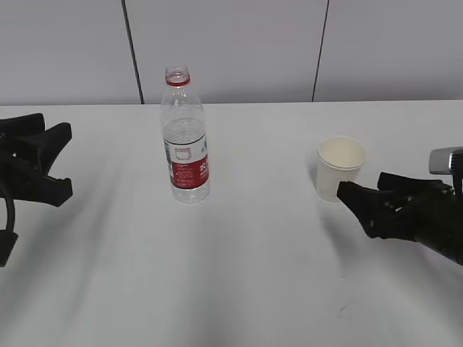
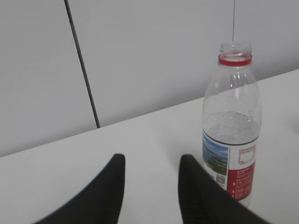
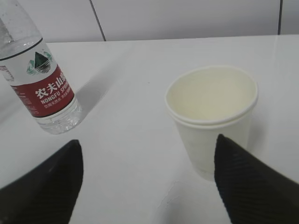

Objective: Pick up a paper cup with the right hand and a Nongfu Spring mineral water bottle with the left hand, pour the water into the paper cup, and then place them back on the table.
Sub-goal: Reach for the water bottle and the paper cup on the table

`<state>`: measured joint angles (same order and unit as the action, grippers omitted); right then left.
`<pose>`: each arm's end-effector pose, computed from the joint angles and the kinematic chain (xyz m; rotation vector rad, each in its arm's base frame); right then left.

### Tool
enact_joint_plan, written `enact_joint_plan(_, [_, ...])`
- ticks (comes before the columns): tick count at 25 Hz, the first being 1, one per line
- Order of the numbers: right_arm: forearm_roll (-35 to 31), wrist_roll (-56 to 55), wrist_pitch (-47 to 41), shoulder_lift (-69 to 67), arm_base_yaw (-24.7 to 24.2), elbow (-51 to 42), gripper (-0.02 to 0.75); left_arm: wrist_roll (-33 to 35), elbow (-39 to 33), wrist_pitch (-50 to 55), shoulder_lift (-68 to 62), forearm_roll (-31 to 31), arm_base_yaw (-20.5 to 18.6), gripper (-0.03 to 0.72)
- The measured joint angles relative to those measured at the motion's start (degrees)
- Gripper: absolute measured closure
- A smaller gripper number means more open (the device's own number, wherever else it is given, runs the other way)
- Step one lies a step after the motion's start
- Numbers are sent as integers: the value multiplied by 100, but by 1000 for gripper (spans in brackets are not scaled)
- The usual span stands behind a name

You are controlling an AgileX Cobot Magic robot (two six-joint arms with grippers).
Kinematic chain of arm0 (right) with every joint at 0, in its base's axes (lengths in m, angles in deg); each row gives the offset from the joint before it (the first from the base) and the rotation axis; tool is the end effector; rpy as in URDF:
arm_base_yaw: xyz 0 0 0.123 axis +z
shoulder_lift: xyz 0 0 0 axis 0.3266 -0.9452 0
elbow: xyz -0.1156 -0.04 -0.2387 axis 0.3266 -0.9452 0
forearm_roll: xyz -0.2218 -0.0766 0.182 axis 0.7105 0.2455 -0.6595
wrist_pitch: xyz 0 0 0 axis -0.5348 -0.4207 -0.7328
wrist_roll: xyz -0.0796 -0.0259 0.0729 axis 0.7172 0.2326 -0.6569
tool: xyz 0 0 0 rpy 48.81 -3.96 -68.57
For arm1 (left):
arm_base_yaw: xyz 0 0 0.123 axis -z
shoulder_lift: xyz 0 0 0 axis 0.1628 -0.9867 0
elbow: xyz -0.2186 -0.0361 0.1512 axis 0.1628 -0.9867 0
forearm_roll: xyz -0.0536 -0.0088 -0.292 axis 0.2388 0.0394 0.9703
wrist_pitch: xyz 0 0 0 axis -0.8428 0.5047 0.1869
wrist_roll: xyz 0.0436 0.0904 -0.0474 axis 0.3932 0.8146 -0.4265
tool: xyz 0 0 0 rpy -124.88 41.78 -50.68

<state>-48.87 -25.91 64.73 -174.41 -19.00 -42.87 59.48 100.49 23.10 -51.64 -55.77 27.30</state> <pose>0.2713 0.0481 0.0582 -0.2323 1.8304 0.4728 0.2597 -0.0921 0.1476 0.4293 1.6065 -0.1849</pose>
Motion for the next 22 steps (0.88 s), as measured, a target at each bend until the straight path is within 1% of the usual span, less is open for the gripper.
enact_joint_plan(6, [9, 451, 16, -292, 0, 336, 85, 0, 0, -307, -243, 0, 0, 449])
enact_joint_plan(10, [-236, 680, 25, -821, 0, 473, 85, 0, 0, -403, -271, 0, 0, 449])
enact_joint_plan(14, [-535, 755, 25, -1355, 0, 600, 85, 0, 0, -433, -271, 0, 0, 449])
enact_joint_plan(18, [-557, 776, 25, -1734, 0, 878, 85, 0, 0, -477, -271, 0, 0, 449])
enact_joint_plan(22, [-557, 824, 25, -1824, 0, 1102, 85, 0, 0, -483, -271, 0, 0, 449])
